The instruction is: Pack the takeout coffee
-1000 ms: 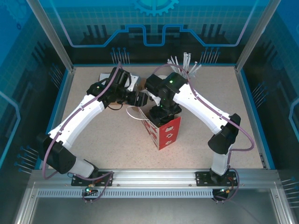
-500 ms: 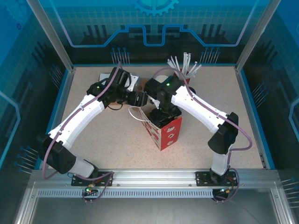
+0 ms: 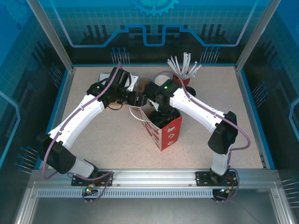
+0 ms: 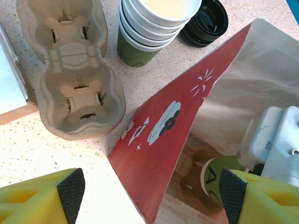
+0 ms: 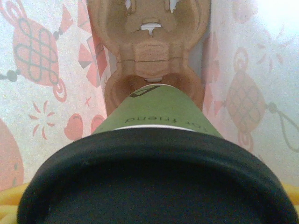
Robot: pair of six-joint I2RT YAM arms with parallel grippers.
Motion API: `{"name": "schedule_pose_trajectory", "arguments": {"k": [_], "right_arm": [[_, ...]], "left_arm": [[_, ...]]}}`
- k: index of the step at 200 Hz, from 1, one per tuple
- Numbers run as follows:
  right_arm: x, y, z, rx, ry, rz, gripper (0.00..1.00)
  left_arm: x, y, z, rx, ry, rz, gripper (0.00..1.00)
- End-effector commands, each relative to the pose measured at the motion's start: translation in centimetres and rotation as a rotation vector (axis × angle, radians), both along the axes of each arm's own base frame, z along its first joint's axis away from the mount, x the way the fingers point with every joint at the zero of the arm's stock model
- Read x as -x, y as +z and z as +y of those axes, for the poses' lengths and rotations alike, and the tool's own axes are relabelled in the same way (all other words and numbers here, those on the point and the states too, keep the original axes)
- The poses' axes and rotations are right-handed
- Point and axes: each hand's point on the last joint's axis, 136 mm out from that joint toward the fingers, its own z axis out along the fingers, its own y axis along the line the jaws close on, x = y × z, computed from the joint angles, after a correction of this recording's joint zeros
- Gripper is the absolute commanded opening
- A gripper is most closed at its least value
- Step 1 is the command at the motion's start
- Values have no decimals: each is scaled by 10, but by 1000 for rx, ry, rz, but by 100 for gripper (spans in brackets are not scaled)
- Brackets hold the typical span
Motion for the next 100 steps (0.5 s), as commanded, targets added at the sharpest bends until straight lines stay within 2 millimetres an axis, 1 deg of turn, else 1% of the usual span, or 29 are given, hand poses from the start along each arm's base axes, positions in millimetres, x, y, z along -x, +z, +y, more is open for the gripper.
{"name": "schedule_pose_trajectory", "arguments": {"k": [1, 100], "right_arm": [[-1, -9, -1, 9, -17, 16, 82], [0, -31, -5, 36, -7, 32, 82]], "left_arm": [[4, 5, 7, 4, 28, 8, 79], [2, 3, 7, -7, 33, 12, 79]]}}
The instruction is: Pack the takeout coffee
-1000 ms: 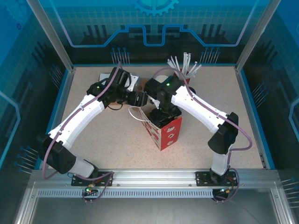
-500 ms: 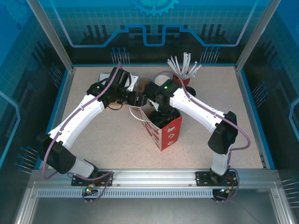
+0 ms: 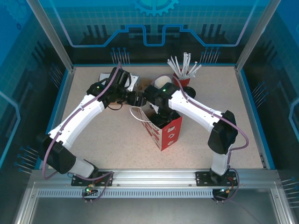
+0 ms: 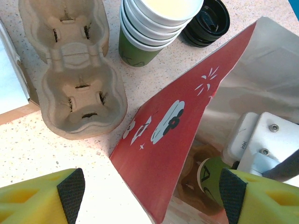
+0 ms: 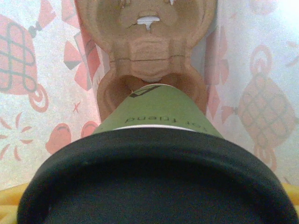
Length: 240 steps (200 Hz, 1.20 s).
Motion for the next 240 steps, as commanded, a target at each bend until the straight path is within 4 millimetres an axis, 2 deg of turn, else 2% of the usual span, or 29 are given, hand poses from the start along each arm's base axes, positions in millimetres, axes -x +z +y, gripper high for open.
{"name": "schedule_pose_trajectory", "arguments": {"k": [1, 174, 240], "right_arm": [[-2, -10, -2, 15, -9, 14, 82], [-1, -48, -8, 55, 14, 45, 82], [1, -62, -18, 94, 30, 56, 82]], "left_arm": [[2, 4, 6, 0, 28, 10, 79], [-1, 4, 4, -3, 26, 13, 79], [-3, 6, 5, -7, 30, 11, 79]]}}
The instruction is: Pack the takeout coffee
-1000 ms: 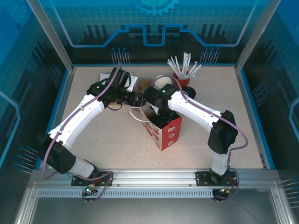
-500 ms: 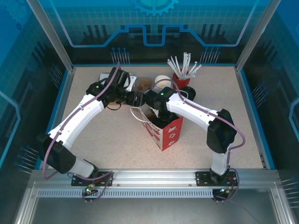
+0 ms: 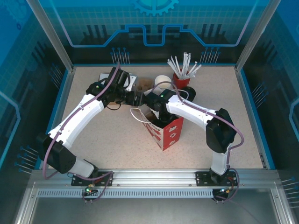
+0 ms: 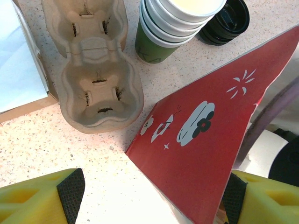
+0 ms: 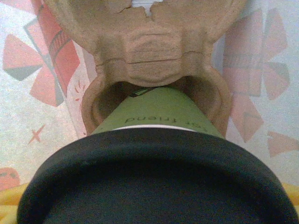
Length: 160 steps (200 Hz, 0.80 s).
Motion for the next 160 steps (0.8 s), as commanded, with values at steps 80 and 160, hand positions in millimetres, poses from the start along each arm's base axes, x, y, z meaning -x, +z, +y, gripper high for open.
{"name": "schedule_pose_trajectory", "arguments": {"k": [80, 160], "right_arm": [[3, -38, -14, 72, 37, 45, 83], [8, -63, -21, 107, 53, 81, 83]], "left_arm": [[-3, 14, -5, 27, 2, -3, 79], [-4, 15, -5, 23, 3, -2, 79]]}}
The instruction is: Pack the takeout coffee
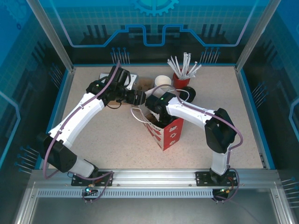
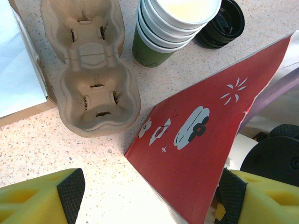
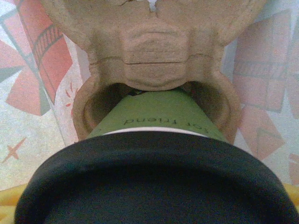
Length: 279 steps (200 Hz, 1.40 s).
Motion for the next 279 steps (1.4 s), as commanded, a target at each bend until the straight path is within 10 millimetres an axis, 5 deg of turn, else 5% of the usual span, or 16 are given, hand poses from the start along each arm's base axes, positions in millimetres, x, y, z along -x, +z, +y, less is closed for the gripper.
{"name": "schedule_pose_trajectory", "arguments": {"k": [1, 279], "right_arm": [[7, -44, -18, 106, 14, 76, 83], [-6, -22, 3, -50, 23, -33, 85]], "left_arm": [[-1, 8, -4, 20, 3, 3, 79], [-3, 5, -2, 4, 17, 14, 78]]}}
